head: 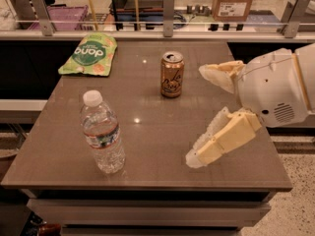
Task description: Move water bottle near green rice chip bag
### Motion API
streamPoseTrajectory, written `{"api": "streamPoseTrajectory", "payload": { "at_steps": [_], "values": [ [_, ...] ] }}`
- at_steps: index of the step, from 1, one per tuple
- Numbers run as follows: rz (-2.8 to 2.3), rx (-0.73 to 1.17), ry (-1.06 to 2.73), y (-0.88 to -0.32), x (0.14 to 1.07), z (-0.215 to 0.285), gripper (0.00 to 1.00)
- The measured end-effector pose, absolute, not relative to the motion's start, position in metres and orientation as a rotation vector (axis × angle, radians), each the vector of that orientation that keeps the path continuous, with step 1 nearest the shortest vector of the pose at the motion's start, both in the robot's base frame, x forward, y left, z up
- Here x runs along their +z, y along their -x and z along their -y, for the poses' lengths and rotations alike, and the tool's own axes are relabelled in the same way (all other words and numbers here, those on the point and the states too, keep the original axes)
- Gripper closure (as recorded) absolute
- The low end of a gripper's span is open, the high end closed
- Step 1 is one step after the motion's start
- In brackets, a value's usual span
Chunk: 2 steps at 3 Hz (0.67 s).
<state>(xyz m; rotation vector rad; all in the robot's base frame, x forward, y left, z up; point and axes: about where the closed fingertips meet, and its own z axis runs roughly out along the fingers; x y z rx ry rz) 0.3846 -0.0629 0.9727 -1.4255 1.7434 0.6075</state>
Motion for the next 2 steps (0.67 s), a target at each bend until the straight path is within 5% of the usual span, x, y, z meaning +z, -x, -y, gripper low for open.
{"api": "streamPoseTrajectory", "payload": {
  "at_steps": [2],
  "values": [
    [-1.647,0.66,1.443,-0.38,0.962,0.036,0.0]
  ]
}}
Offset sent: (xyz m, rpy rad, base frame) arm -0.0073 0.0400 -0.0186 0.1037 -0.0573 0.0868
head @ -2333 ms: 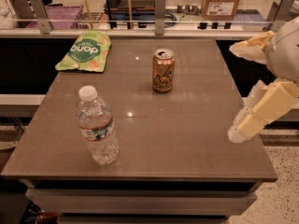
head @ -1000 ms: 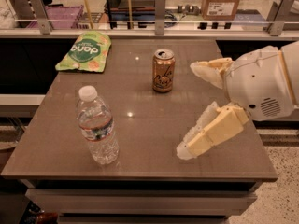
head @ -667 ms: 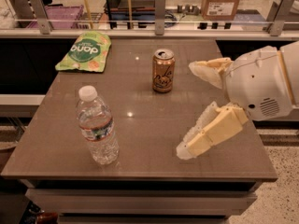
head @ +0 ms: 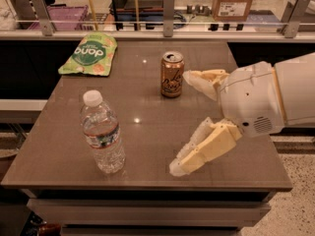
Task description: Move water bottle near green rice chip bag
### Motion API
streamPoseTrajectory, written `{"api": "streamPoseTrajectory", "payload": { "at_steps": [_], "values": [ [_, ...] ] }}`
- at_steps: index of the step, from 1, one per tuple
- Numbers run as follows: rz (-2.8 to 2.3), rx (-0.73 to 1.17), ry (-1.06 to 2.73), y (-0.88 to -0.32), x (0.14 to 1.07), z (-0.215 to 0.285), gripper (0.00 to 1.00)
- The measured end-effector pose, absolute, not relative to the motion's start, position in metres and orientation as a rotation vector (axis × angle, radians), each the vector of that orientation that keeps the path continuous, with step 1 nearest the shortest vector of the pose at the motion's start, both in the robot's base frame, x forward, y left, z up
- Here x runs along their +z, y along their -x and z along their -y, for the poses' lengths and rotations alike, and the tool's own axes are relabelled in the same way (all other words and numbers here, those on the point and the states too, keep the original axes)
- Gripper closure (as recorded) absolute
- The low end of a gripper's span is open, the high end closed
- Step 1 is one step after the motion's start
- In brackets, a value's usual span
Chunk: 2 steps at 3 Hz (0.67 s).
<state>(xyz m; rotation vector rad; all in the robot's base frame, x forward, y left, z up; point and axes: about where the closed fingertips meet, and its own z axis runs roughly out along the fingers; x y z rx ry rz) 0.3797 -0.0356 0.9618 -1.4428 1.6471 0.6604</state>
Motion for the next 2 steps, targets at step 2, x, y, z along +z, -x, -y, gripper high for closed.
{"api": "streamPoseTrajectory", "payload": {
  "at_steps": [2],
  "values": [
    [-1.598,0.743,1.386,-0.381,0.958,0.006,0.0]
  ]
}}
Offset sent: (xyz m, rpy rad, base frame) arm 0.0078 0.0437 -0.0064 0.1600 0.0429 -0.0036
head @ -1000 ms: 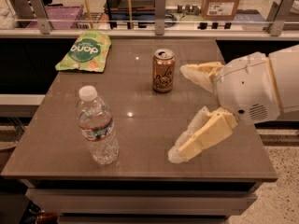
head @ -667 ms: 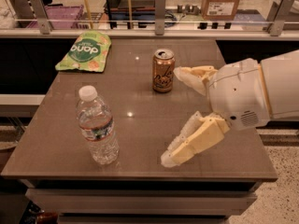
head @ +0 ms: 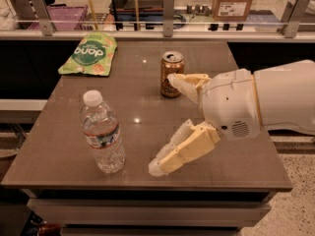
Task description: Move water bottle near green rice chip bag
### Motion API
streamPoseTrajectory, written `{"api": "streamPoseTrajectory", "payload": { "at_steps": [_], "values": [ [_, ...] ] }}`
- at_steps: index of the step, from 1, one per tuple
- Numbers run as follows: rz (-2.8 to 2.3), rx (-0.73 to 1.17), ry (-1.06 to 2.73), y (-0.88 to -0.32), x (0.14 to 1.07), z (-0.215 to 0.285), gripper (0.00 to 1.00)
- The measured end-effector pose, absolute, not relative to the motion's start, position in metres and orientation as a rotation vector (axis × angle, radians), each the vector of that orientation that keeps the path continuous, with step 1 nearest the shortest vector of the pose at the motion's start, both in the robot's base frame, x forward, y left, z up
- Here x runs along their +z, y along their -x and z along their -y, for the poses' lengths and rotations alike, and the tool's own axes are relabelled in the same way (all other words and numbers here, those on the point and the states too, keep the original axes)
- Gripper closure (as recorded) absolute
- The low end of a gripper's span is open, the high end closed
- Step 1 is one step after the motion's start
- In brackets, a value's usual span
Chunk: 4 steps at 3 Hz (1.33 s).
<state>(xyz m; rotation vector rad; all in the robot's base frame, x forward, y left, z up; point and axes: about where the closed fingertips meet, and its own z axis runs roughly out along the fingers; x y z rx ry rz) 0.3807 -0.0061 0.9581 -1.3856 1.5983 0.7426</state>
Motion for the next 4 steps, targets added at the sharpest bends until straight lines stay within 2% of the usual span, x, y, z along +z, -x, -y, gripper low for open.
{"api": "streamPoseTrajectory", "payload": {
  "at_steps": [4],
  "values": [
    [-1.518,0.873,1.183,-0.398,0.941,-0.066,0.0]
  ]
}}
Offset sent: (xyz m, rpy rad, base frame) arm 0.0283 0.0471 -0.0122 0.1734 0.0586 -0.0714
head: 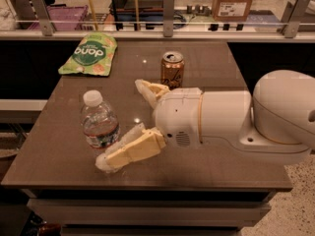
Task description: Move water bottle near green rice chip bag
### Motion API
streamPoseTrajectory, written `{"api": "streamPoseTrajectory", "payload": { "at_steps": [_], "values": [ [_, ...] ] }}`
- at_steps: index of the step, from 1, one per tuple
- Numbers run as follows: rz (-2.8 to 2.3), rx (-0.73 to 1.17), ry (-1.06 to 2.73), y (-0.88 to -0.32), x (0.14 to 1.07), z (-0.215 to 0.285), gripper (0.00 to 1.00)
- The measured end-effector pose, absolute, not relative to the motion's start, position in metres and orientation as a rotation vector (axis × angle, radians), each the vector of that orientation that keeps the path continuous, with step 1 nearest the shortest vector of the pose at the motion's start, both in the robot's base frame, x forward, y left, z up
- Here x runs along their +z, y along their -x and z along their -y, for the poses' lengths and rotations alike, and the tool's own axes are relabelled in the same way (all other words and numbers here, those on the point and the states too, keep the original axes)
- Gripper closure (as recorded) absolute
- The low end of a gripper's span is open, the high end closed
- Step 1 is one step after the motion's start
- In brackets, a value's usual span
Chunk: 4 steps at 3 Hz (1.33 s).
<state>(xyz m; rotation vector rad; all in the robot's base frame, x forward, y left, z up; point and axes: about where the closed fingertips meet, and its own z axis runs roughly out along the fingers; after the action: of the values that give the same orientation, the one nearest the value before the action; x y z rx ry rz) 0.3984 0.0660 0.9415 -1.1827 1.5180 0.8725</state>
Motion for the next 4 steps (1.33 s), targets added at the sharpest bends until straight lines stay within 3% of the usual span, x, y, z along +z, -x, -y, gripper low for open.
{"api": "streamPoseTrajectory", "payload": {
  "at_steps": [2,4],
  "values": [
    [-1.41,0.932,1.144,-0.398,0.943,-0.099,0.0],
    [-1.386,0.944,1.156,-0.396,0.944,-0.115,0.41]
  ]
}}
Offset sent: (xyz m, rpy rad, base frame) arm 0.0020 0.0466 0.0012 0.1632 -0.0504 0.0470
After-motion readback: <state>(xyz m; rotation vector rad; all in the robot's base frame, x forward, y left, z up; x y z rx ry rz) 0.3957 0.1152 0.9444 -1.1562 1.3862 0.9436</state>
